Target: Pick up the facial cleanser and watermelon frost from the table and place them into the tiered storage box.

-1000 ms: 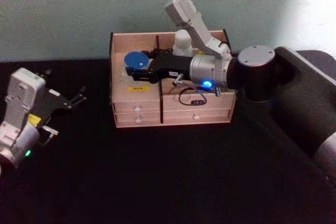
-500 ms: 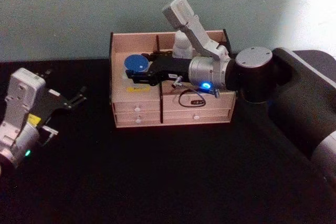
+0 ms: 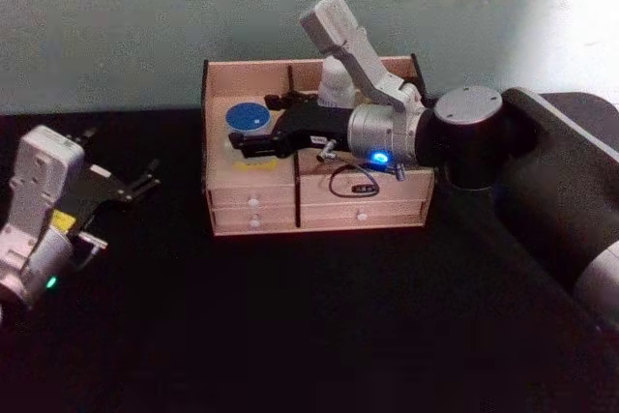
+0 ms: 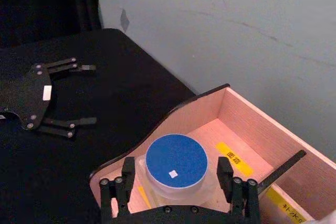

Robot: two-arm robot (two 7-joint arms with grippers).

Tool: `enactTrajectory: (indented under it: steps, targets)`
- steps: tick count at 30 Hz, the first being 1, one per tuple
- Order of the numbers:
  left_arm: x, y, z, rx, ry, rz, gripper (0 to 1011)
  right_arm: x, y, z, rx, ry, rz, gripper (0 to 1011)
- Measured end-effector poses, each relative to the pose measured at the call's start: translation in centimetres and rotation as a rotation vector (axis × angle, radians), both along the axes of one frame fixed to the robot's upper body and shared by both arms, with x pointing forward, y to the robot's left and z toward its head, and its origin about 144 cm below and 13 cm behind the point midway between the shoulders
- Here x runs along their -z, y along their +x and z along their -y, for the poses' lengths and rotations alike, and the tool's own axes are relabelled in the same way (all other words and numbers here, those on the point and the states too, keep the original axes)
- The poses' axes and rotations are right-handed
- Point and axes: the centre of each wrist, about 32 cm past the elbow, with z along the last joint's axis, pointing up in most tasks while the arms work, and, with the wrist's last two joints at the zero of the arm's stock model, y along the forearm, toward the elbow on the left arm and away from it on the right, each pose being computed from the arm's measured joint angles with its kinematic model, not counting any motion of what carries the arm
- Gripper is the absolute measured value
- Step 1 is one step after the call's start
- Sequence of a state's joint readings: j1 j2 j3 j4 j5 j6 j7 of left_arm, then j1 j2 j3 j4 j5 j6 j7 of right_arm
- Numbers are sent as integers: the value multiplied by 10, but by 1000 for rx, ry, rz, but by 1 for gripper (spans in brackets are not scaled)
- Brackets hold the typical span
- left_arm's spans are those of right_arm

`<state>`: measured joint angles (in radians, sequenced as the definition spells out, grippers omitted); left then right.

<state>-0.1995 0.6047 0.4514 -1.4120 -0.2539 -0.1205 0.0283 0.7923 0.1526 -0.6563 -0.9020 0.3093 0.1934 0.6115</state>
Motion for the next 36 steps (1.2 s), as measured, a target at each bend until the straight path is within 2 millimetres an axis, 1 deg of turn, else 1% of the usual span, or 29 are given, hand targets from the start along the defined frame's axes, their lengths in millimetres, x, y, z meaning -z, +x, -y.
enactTrajectory:
  steps: [1,2,11,17,24,30,36]
  targets:
    - [0,0,0,0,0,0,1001,0,0,0,0,0,0,995]
    - [0,0,0,0,0,0,1001,0,0,0,0,0,0,1002]
    - [0,0,0,0,0,0,1001,0,0,1,-2,3,-1,1002]
    - [0,0,0,0,0,0,1001,-7,-5,6,-14,42,29,1002]
    - [0,0,0,0,0,0,1001,-21,-19,18,-25,91,103,1002]
    - [0,0,0,0,0,0,1001,-35,-34,33,-15,152,182,1002]
    - [0,0,0,0,0,0,1001,-43,-49,51,57,189,248,1002]
